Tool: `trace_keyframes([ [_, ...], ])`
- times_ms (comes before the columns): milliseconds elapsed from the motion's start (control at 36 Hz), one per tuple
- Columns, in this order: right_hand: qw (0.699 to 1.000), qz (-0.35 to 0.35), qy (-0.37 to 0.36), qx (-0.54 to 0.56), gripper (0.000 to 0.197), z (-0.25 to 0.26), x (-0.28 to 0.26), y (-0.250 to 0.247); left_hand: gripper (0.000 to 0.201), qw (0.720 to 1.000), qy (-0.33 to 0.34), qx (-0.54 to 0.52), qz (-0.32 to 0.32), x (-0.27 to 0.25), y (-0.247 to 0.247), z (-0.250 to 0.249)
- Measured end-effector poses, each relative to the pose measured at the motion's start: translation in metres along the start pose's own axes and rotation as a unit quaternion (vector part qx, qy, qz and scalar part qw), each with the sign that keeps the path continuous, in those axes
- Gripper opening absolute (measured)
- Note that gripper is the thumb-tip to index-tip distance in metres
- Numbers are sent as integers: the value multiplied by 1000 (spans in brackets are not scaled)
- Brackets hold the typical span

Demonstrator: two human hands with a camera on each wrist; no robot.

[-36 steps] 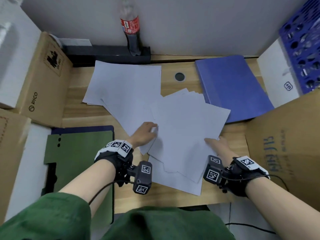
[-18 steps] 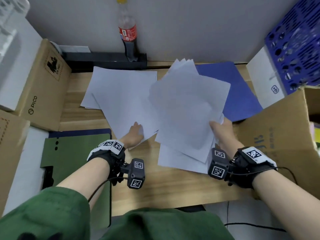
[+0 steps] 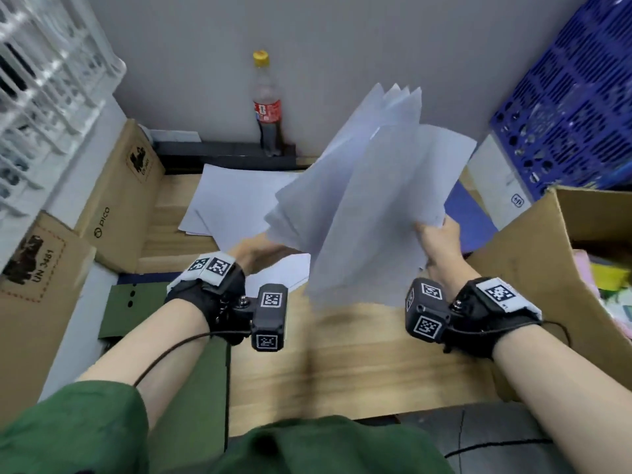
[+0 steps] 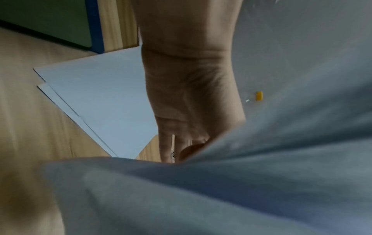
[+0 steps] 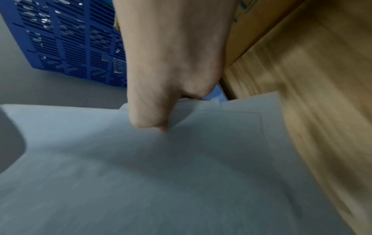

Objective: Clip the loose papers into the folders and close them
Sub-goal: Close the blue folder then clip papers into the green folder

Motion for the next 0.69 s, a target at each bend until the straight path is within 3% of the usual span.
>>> trace_keyframes([
  [28,1000,-5,11,-2,15,-9,0,-2,13,997,23,-50,55,-11,13,-10],
  [56,1000,-2,23,-2,16,-17,-3,-3,18,990,44,-97,93,-18,21,-18],
  [111,999,9,48,-6,23,-31,-12,-4,52,979,46,-136,145,-30,28,-20],
  [167,998,21,66,-10,28,-36,-21,-5,62,978,43,-125,162,-33,27,-10],
  [250,992,93,81,-28,30,-39,-39,6,40,993,62,-55,78,-30,17,-1],
  [333,979,179,91,-47,33,-41,-57,18,44,997,61,-28,-38,-18,2,10],
  [417,968,214,70,-112,27,-37,-62,22,32,990,79,-43,-105,-17,-9,9],
  [500,971,193,30,-140,23,-22,-59,19,29,984,108,-75,-118,-21,-12,0],
  [694,983,180,-27,21,27,34,-53,35,40,968,195,-124,-97,-42,-11,-50],
])
Point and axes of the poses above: each hand's wrist, its own x-axis towards the middle knuckle, its own y-axis out of the palm, z = x × y, the point moved 8 cm from there along x, towards the middle knuckle, and after that the axes turned 9 degrees about -z, right-handed, at the moved point
